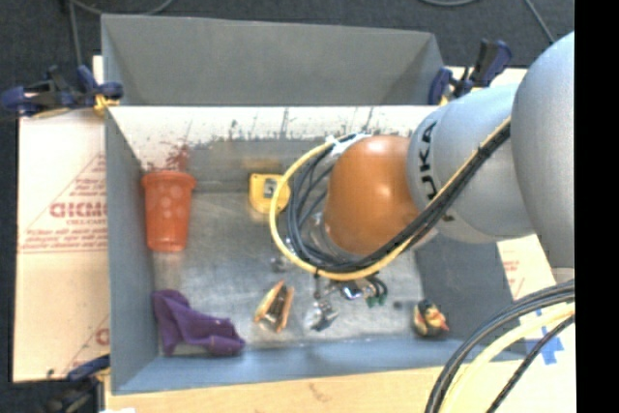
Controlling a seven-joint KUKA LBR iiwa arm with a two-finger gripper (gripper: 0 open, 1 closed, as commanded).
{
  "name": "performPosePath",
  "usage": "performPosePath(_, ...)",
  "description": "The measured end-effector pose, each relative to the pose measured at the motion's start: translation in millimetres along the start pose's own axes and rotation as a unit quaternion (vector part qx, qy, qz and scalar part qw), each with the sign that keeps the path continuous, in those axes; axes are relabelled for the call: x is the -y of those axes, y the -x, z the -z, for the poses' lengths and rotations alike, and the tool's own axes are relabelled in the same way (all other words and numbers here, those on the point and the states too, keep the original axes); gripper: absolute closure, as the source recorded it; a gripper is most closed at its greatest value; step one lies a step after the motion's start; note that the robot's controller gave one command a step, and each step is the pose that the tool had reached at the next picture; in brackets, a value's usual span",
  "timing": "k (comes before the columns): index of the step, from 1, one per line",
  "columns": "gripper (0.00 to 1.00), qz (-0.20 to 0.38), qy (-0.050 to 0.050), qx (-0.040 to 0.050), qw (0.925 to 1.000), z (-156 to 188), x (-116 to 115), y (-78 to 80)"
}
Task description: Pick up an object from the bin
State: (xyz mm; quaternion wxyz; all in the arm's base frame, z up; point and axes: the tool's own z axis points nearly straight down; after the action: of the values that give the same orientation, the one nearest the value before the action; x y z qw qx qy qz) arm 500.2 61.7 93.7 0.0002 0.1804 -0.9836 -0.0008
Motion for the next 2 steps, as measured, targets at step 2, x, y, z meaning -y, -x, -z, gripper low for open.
performPosePath(2, 1.00, 0.334, -0.010, 0.0012, 0.9426, -12.8, -74.9, 15.3)
